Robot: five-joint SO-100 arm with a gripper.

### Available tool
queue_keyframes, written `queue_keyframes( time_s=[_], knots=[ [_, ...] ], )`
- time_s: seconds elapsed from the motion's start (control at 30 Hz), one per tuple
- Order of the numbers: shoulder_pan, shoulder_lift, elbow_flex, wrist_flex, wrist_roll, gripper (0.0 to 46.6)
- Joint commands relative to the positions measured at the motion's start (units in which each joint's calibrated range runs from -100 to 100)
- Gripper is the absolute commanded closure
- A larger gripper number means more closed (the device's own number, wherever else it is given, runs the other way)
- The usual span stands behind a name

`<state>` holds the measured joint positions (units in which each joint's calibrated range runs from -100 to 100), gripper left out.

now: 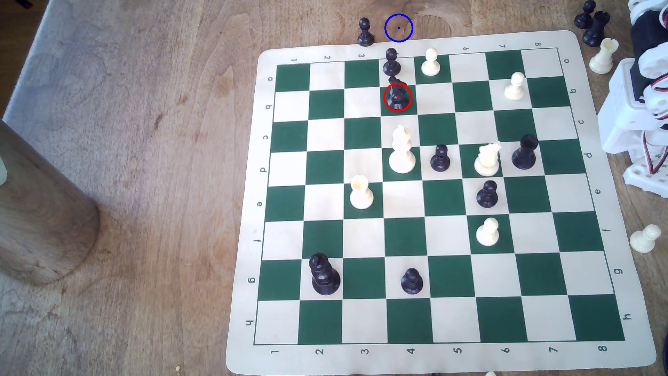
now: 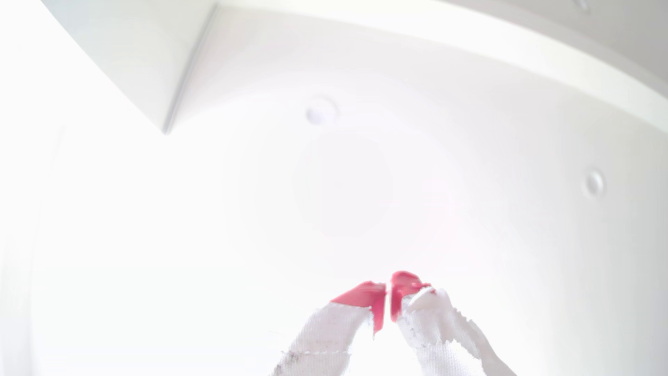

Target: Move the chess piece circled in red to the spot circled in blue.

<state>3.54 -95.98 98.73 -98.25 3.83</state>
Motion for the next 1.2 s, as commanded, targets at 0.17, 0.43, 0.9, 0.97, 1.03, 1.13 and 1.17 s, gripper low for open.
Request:
queue_keyframes(
  time_s=[0.17,0.43,0.9,0.97,1.03,1.13,1.17],
  knots=[
    [1.35,0.14,-0.37,12.42,-5.42,46.4],
    [1.04,0.14,-16.41,53.2,-5.32,46.4],
    [8.23,0.31,-35.54,121.51,-6.4,46.4],
    [8.08,0.39,-35.82,127.4,-6.4,46.4],
    [8.62,0.39,-36.09,133.05,-5.76,46.5],
    [6.04,2.43,-36.81,135.43,-1.86,46.4],
    [5.42,3.53,-37.81,136.58,-1.61,46.4]
  ],
)
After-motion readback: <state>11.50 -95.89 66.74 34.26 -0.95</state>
